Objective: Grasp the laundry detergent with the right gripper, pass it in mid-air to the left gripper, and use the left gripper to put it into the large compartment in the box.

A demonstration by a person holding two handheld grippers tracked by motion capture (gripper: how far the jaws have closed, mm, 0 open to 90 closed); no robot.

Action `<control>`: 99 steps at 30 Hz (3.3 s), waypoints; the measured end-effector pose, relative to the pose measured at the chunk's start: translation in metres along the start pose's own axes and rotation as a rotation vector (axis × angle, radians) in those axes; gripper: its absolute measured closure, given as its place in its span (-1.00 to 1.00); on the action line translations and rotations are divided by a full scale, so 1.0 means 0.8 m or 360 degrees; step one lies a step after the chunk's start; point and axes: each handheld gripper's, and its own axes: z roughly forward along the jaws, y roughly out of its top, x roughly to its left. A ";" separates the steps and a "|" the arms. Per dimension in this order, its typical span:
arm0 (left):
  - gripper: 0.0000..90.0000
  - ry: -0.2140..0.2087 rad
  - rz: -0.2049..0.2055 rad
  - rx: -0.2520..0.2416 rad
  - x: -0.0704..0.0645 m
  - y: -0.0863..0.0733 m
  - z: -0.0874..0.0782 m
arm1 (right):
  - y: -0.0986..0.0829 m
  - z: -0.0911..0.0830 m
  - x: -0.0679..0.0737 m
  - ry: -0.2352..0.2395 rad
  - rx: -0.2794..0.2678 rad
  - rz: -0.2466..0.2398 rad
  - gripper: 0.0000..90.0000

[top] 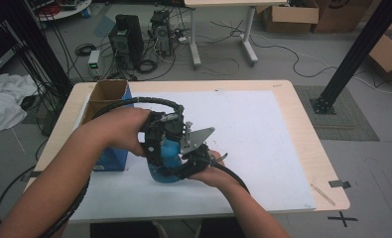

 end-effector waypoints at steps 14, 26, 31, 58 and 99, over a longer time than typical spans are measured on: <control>-0.24 -0.0017 0.0011 0.0004 -0.001 0.002 -0.001 | 0.000 -0.001 -0.001 -0.0002 0.0001 0.0012 0.06; -0.16 0.0015 -0.0052 0.0052 -0.005 0.007 -0.001 | 0.000 0.000 -0.001 -0.0005 0.0007 0.0017 0.06; -0.15 0.0030 -0.0058 0.0053 -0.004 0.006 -0.002 | 0.001 -0.001 -0.001 0.0019 0.0006 0.0031 0.03; -0.15 -0.0004 -0.0176 0.0053 0.013 -0.004 -0.022 | 0.005 -0.037 -0.003 0.0041 0.0007 0.0075 -0.67; -0.15 -0.0152 -0.1807 -0.0034 0.097 -0.169 -0.170 | 0.044 -0.135 -0.029 0.0050 0.0909 0.0034 -1.00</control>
